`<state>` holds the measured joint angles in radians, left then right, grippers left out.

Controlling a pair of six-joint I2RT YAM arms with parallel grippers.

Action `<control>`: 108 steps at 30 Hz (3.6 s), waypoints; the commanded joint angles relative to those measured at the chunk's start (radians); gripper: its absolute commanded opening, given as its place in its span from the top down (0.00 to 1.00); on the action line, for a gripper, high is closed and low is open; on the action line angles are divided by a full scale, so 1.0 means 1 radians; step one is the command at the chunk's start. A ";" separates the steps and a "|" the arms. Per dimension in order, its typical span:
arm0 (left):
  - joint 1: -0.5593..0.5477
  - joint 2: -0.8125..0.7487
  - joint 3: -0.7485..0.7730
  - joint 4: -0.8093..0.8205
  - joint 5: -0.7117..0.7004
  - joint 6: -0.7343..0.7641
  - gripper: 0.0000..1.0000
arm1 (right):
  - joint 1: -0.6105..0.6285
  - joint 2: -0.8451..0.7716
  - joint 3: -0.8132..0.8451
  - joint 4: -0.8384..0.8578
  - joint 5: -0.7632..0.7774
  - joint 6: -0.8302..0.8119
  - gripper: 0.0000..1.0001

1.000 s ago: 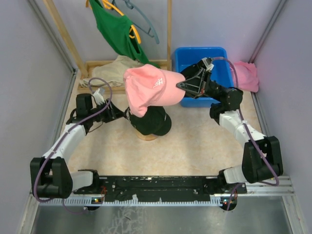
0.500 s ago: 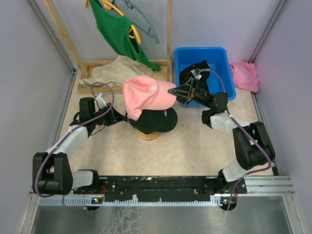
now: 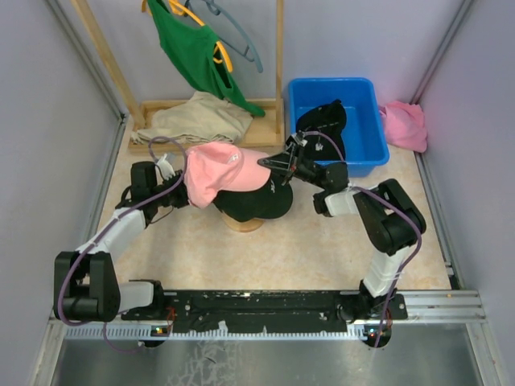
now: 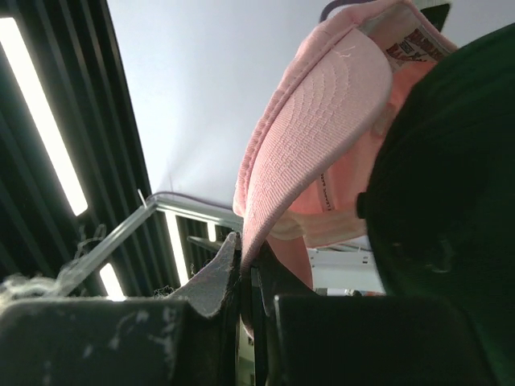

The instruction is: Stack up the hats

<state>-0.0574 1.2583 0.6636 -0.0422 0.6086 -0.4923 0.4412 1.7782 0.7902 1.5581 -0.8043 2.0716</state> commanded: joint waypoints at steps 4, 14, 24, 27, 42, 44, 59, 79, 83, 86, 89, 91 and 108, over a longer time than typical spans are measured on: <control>-0.002 -0.009 -0.026 0.047 0.027 -0.024 0.68 | -0.013 0.093 0.082 0.164 0.039 -0.036 1.00; -0.002 0.007 -0.023 0.063 0.033 -0.037 0.73 | -0.069 0.054 -0.060 0.152 -0.021 -0.083 1.00; -0.003 0.028 -0.038 0.073 0.034 -0.044 0.75 | -0.156 -0.004 -0.204 0.166 -0.084 -0.109 1.00; -0.003 0.041 -0.036 0.075 0.038 -0.047 0.76 | -0.170 -0.024 -0.229 0.166 -0.098 -0.111 1.00; -0.003 0.071 -0.042 0.058 0.037 -0.048 0.79 | -0.249 -0.075 -0.375 0.166 -0.169 -0.172 1.00; -0.003 0.074 -0.041 0.057 0.038 -0.051 0.80 | -0.277 -0.076 -0.396 0.166 -0.186 -0.183 1.00; -0.002 0.067 -0.056 0.049 0.043 -0.058 0.81 | -0.302 0.035 -0.426 0.159 -0.256 -0.290 1.00; -0.002 0.063 -0.101 0.056 0.048 -0.077 0.83 | -0.323 -0.060 -0.451 -0.385 -0.242 -0.750 1.00; -0.003 0.061 -0.098 0.056 0.046 -0.081 0.83 | -0.328 -0.113 -0.446 -0.583 -0.227 -0.882 1.00; -0.003 0.067 -0.098 0.057 0.045 -0.081 0.84 | -0.329 -0.184 -0.424 -0.782 -0.199 -1.013 1.00; -0.002 0.073 -0.100 0.060 0.046 -0.082 0.84 | -0.332 -0.226 -0.403 -0.945 -0.172 -1.116 1.00; -0.003 0.076 -0.101 0.064 0.049 -0.083 0.84 | -0.335 -0.234 -0.398 -0.996 -0.161 -1.154 1.00; -0.003 0.055 -0.099 0.056 0.052 -0.104 0.86 | -0.339 -0.162 -0.357 -1.083 -0.097 -1.237 1.00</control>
<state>-0.0639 1.3201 0.5854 0.0906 0.7116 -0.6075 0.1265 1.6108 0.4618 0.7536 -1.0519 1.0241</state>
